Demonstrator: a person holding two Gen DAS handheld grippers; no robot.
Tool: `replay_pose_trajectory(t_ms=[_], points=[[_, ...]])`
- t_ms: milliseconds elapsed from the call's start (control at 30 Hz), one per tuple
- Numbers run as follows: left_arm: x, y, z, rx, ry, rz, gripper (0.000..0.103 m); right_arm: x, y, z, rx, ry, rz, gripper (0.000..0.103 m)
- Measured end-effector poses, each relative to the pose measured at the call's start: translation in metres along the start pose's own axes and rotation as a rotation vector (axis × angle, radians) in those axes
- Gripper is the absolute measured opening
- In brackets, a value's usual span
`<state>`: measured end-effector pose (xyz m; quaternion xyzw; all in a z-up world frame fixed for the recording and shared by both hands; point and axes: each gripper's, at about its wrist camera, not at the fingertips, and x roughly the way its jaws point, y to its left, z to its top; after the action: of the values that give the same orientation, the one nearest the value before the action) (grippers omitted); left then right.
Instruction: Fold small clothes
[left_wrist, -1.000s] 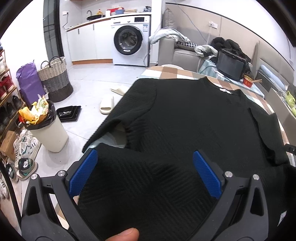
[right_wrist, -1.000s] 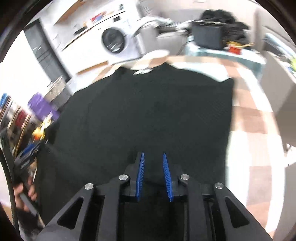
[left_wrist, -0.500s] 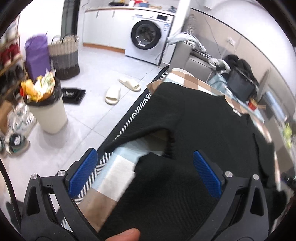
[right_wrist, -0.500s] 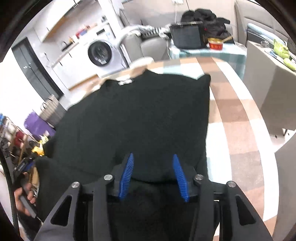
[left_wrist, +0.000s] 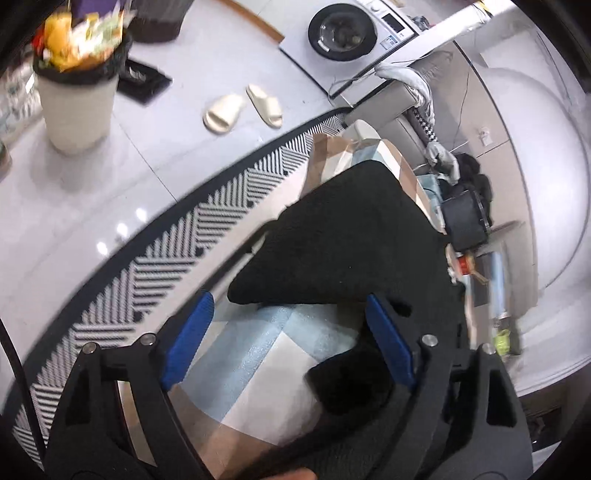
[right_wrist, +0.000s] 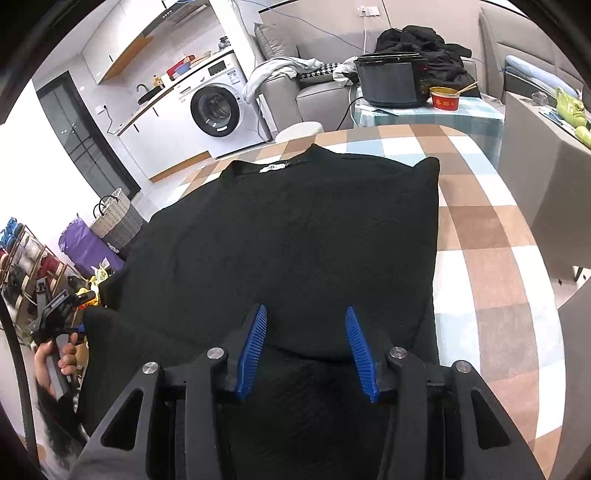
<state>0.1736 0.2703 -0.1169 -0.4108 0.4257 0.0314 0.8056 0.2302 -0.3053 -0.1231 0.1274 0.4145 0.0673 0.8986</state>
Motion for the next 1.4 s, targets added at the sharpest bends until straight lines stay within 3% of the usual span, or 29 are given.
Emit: replay_pose_trajectory(t_ms=[233, 367, 433, 500, 600, 733, 900, 967, 1067, 1133, 1200, 1233, 1300, 1400], points=[[0.035, 0.025, 0.003, -0.134, 0.089, -0.127, 0.077, 0.001, 0.001, -0.001, -0.005, 0.007, 0.000, 0.046], [0.058, 0.033, 0.010, -0.203, 0.111, -0.102, 0.047, 0.002, -0.002, 0.000, 0.006, 0.007, -0.012, 0.046], [0.060, 0.032, 0.014, -0.228, 0.080, -0.131, 0.032, 0.001, -0.004, 0.000, 0.020, 0.003, -0.017, 0.046], [0.053, 0.022, 0.016, -0.182, 0.032, -0.113, 0.015, 0.001, -0.007, -0.001, 0.029, 0.001, -0.030, 0.046], [0.037, -0.010, 0.015, -0.040, -0.062, -0.050, 0.010, 0.001, -0.008, -0.004, 0.026, -0.003, -0.049, 0.046], [0.017, -0.066, 0.011, 0.133, -0.186, 0.005, 0.009, 0.004, -0.007, -0.008, 0.021, 0.005, -0.053, 0.046], [0.005, -0.163, -0.009, 0.389, -0.227, -0.034, 0.009, 0.002, -0.007, -0.010, 0.019, 0.004, -0.048, 0.046], [0.019, -0.206, -0.032, 0.529, -0.147, -0.077, 0.009, 0.000, -0.008, -0.011, 0.022, -0.001, -0.051, 0.046], [0.062, -0.243, -0.068, 0.677, 0.056, -0.111, 0.013, 0.003, -0.011, -0.013, 0.034, -0.006, -0.068, 0.046], [0.081, -0.247, -0.084, 0.704, 0.111, -0.067, 0.016, 0.008, -0.014, -0.014, 0.046, 0.012, -0.080, 0.046], [0.083, -0.241, -0.089, 0.687, 0.129, -0.073, 0.020, 0.007, -0.014, -0.017, 0.053, 0.012, -0.092, 0.046], [0.079, -0.236, -0.087, 0.663, 0.125, -0.092, 0.024, 0.006, -0.014, -0.018, 0.051, 0.007, -0.088, 0.046], [0.068, -0.225, -0.078, 0.605, 0.096, -0.111, 0.055, 0.004, -0.013, -0.019, 0.049, 0.004, -0.088, 0.046], [0.062, -0.206, -0.057, 0.523, 0.023, -0.112, 0.059, 0.004, -0.013, -0.019, 0.048, 0.001, -0.083, 0.046]])
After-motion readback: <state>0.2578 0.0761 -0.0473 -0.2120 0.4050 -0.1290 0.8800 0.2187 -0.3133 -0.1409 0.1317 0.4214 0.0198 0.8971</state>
